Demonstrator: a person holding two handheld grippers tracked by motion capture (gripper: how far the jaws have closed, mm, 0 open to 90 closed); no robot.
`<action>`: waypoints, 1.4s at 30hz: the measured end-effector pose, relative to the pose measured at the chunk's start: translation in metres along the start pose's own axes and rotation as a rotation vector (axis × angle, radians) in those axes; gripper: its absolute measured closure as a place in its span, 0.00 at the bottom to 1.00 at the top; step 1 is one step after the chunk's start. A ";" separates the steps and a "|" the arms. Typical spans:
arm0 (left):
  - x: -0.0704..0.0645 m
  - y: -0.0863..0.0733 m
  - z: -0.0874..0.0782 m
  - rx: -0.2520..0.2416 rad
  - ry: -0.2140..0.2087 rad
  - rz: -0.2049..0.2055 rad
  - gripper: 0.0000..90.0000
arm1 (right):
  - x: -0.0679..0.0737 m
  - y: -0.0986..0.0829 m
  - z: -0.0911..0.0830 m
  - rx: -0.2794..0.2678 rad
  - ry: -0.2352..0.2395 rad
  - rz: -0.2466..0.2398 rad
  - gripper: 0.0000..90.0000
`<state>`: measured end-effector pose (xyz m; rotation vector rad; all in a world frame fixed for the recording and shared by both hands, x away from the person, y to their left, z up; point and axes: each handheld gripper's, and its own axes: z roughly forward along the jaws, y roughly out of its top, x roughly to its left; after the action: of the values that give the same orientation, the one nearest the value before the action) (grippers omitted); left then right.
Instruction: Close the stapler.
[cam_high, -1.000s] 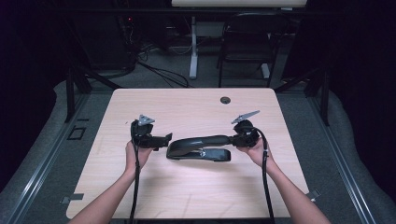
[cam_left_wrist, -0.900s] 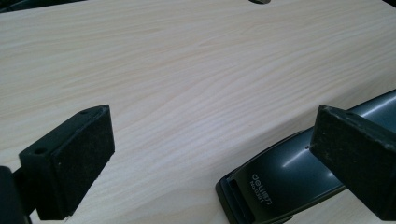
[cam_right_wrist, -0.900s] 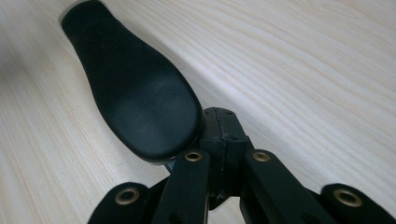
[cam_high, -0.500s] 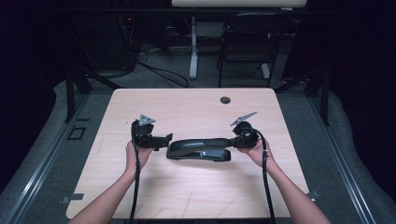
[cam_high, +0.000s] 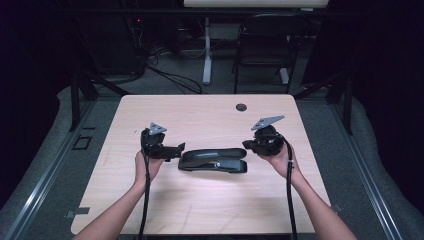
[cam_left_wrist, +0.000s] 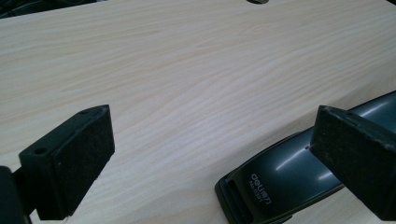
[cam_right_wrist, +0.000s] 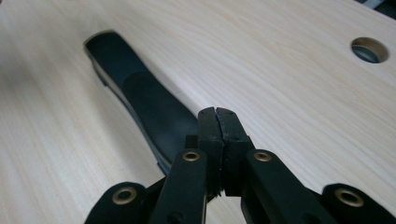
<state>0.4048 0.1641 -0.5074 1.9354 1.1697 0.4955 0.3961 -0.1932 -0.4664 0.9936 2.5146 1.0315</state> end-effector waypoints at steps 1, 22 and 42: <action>0.000 0.000 0.000 0.000 0.001 0.001 0.00 | 0.001 0.000 0.002 0.015 0.002 -0.008 1.00; -0.003 0.000 0.002 0.012 -0.001 0.015 0.00 | 0.005 -0.011 0.027 0.132 -0.033 -0.039 1.00; -0.003 -0.001 0.003 0.014 -0.007 0.019 0.00 | 0.007 -0.010 0.028 0.139 -0.051 -0.070 1.00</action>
<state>0.4049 0.1601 -0.5095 1.9602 1.1538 0.4917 0.3983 -0.1789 -0.4929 0.9487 2.5879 0.8109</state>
